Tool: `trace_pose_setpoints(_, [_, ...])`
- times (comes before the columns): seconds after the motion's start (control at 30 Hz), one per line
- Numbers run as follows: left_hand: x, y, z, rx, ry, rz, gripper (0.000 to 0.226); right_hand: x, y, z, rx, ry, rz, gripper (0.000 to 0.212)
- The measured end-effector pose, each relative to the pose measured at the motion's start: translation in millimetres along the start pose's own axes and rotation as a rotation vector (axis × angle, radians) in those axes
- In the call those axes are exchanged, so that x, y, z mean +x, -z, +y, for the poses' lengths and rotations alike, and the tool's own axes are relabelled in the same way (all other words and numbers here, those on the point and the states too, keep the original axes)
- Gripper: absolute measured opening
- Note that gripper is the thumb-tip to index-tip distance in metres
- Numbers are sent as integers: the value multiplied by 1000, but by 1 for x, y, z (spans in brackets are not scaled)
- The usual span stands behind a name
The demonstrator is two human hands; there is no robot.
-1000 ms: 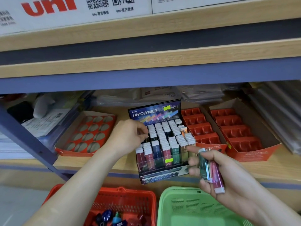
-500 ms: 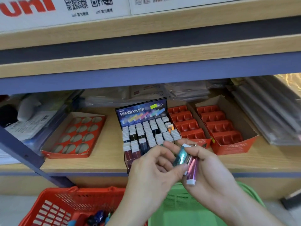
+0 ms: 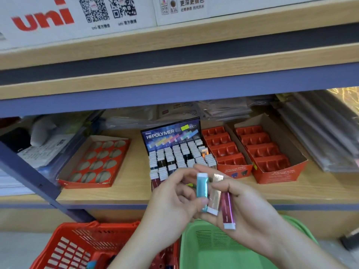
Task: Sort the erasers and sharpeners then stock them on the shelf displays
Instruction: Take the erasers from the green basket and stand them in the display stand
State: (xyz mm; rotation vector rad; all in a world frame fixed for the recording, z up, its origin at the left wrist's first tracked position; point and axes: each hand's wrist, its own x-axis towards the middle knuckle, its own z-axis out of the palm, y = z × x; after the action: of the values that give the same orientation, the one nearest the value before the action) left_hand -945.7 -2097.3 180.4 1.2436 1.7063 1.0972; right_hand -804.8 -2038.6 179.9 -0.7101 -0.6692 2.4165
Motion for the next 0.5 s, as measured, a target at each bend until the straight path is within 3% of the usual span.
trace_pose_setpoints(0.07, [4,12,5,-85,-39,46,49,2,1,-3,8,22,39,35])
trace_pose_setpoints(0.2, [34,39,13,-174,-76,261,30,5,11,-8,-9,85,249,27])
trace_pose_setpoints(0.33, [74,42,8,-74,-107,310,14,7,14,-10,26,104,307,31])
trace_pose_setpoints(0.5, [109,35,-2,212,-145,272,14,6,16,-14,15,141,259,46])
